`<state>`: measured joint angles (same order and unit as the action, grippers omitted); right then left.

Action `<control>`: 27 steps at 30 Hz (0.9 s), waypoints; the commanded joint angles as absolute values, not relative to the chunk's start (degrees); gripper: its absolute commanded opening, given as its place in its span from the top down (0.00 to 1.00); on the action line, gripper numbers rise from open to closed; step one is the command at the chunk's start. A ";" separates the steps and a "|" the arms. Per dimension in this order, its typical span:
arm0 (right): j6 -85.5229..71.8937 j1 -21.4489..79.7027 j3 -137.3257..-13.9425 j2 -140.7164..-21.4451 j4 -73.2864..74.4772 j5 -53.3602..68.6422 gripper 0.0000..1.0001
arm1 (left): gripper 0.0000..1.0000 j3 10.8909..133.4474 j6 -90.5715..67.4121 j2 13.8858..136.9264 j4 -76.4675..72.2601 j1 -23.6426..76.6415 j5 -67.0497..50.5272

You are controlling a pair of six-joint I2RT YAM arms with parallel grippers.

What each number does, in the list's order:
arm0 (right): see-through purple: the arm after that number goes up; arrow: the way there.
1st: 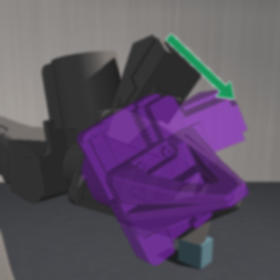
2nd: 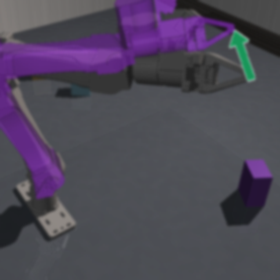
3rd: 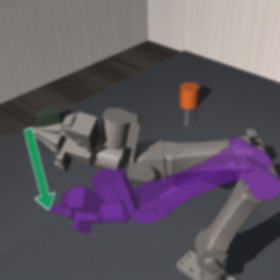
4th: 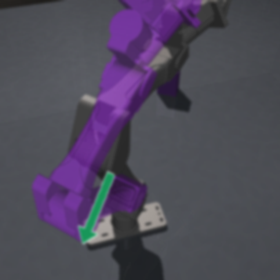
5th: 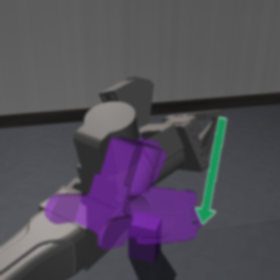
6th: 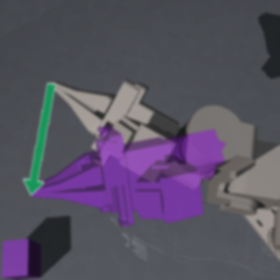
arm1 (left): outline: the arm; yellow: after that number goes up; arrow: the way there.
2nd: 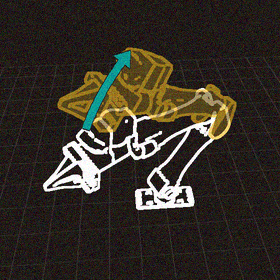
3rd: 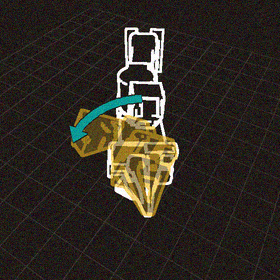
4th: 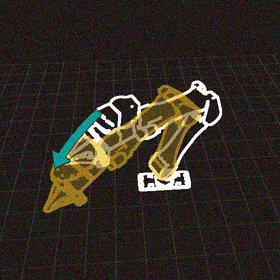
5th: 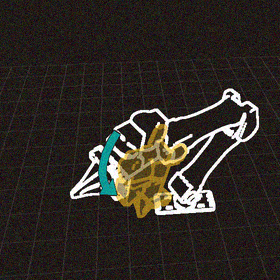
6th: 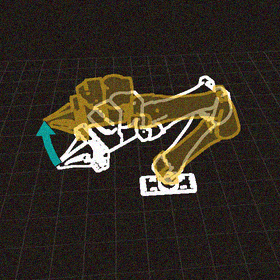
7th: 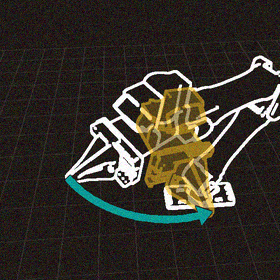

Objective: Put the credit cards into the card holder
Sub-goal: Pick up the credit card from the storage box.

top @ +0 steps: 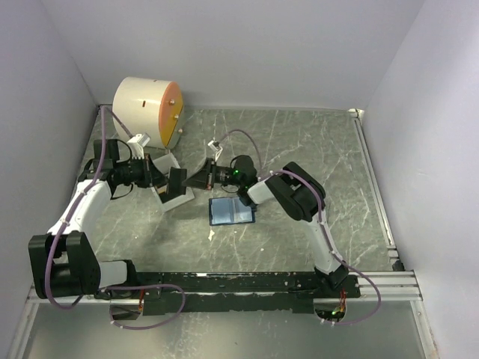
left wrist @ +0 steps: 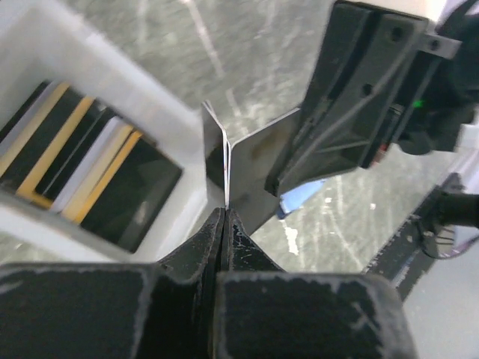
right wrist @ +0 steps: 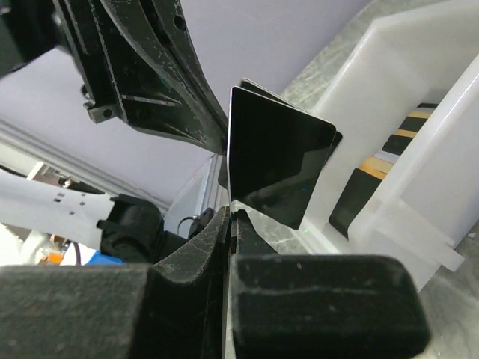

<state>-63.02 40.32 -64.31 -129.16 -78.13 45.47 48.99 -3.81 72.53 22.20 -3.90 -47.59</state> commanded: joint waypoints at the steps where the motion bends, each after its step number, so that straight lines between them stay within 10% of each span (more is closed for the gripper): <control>1: -56.74 41.81 -68.44 -131.16 -69.03 43.01 1.00 | 0.93 49.37 0.18 74.53 27.06 -3.96 -34.79; 27: -48.98 37.91 -57.80 -111.99 -47.56 40.70 1.00 | 0.93 54.30 3.56 79.68 26.08 -4.02 -22.51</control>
<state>-51.51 39.22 -60.31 -116.68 -55.42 40.51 52.84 3.20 80.82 27.27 -3.92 -24.05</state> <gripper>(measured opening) 0.007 0.072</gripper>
